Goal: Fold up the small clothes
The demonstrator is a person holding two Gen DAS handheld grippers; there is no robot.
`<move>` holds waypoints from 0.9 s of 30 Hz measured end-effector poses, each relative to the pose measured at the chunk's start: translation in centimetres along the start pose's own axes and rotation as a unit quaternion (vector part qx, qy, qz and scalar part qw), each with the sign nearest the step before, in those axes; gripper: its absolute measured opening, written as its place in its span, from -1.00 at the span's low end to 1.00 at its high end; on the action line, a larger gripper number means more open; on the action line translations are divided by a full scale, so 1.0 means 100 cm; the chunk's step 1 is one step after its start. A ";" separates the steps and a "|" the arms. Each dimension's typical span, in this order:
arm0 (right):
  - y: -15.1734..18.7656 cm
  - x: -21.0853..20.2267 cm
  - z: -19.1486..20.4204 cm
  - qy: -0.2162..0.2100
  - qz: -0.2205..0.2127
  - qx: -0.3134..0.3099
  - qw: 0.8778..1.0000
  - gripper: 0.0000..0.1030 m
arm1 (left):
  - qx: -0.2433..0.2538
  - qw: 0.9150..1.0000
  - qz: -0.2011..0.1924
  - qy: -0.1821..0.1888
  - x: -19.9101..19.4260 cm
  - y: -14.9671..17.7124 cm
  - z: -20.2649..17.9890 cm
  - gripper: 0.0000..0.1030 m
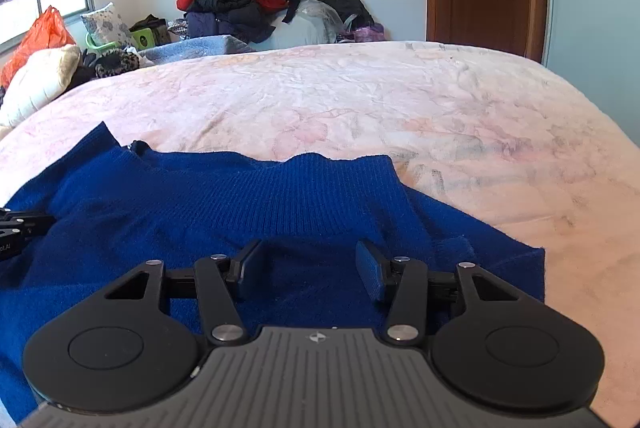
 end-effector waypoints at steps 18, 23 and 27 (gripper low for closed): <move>-0.003 0.000 0.013 0.030 -0.007 -0.044 0.999 0.46 | 0.056 0.998 -0.031 -0.026 -0.004 0.003 -0.011 -0.82; -0.008 -0.007 0.030 0.029 -0.022 -0.062 0.997 0.73 | 0.049 0.999 -0.014 -0.013 -0.005 -0.001 -0.008 -0.82; -0.011 -0.010 0.037 0.034 -0.024 -0.075 0.996 0.74 | 0.022 1.000 0.000 0.001 -0.005 -0.004 -0.002 -0.82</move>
Point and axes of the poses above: each gripper's, at about its wrist camera, not at the fingertips, and x roughly the way its jaws point, z to its left, y to its underside, the point moved 10 cm from there along x, roughly the way its jaws point, and after that the axes turned 14 degrees about -z, right-handed, at the moved point
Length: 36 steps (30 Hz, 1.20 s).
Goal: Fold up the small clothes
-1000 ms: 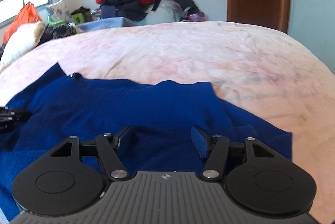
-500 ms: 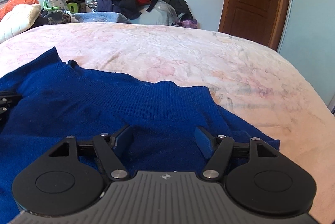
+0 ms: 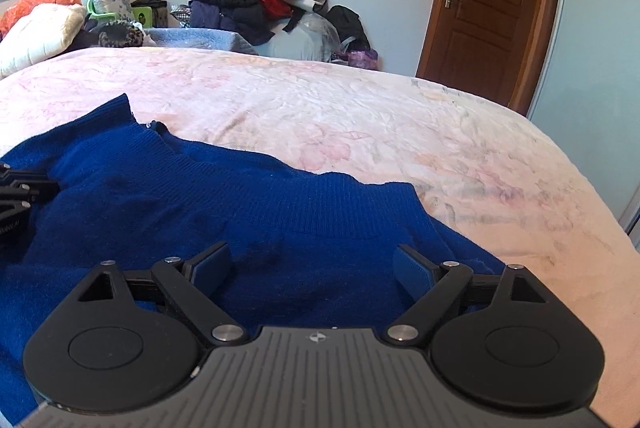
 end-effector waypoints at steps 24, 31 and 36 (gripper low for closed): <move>0.019 -0.121 0.201 -0.180 -0.027 -0.293 0.938 0.95 | -0.012 0.999 0.013 0.037 0.031 -0.018 0.074 0.67; 0.005 -0.102 0.229 -0.115 -0.085 -0.352 0.925 0.96 | -0.148 0.967 0.101 0.184 0.070 -0.007 0.071 0.68; -0.008 -0.079 0.244 -0.098 -0.101 -0.341 0.929 0.95 | -0.128 0.970 0.093 0.184 0.079 -0.013 0.058 0.70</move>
Point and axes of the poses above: each gripper's, at about its wrist camera, not at the fingertips, and x roughly the way its jaws point, z to its left, y to its underside, the point moved 10 cm from there along x, roughly the way its jaws point, and after that the axes turned 14 degrees about -z, right-handed, at the moved point
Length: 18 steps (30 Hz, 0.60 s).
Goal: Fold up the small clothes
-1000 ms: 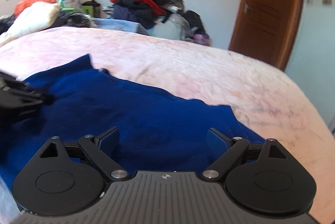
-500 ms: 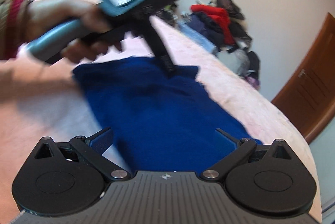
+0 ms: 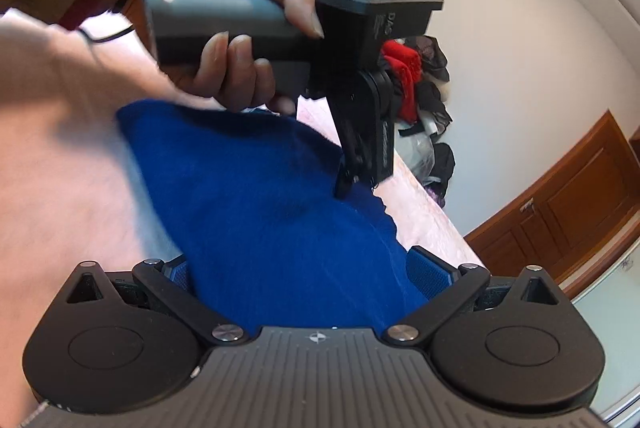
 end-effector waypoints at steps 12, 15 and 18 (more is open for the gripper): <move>-0.025 0.006 0.027 -0.043 -0.014 0.021 0.999 -0.20 | -0.028 1.000 0.000 0.014 0.005 -0.009 -0.005 -0.59; -0.028 -0.004 0.035 -0.052 -0.023 0.020 0.998 -0.54 | -0.033 0.999 -0.004 0.008 0.001 -0.008 -0.007 -0.70; -0.029 -0.012 0.029 -0.056 -0.035 0.050 0.997 -0.64 | -0.029 0.999 -0.013 -0.011 -0.006 -0.010 -0.013 -0.73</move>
Point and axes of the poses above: each gripper's, at about its wrist camera, not at the fingertips, and x roughly the way its jaws point, z to its left, y to its underside, the point moved 10 cm from there along x, roughly the way its jaws point, and after that the axes turned 14 degrees about -z, right-handed, at the moved point
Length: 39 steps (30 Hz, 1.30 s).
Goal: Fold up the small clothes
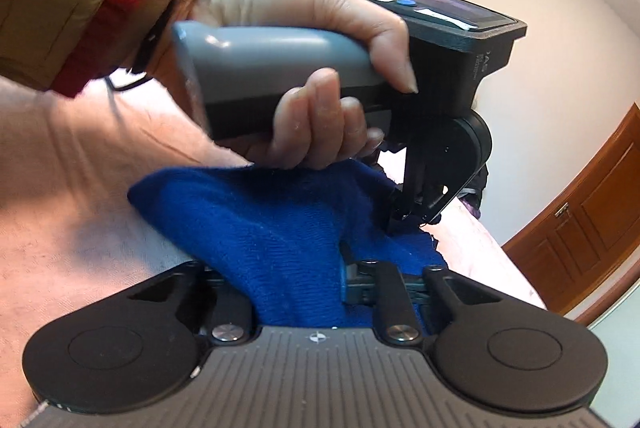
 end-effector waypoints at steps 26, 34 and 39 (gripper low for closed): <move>0.029 -0.138 -0.128 0.060 -0.071 0.264 0.960 -0.71 | -0.028 0.998 -0.029 -0.051 -0.031 -0.046 -0.106 -0.74; 0.069 -0.133 -0.160 0.074 -0.057 0.329 0.940 -0.71 | 0.016 0.998 -0.023 -0.049 -0.019 -0.040 -0.155 -0.74; 0.089 -0.132 -0.173 0.083 -0.054 0.354 0.930 -0.71 | 0.037 0.998 -0.019 -0.048 -0.013 -0.035 -0.181 -0.74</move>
Point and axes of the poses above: each gripper's, at about its wrist camera, not at the fingertips, and x roughly the way its jaws point, z to its left, y to its underside, the point moved 10 cm from there along x, roughly the way its jaws point, and after that the axes turned 14 degrees about -z, right-handed, at the moved point
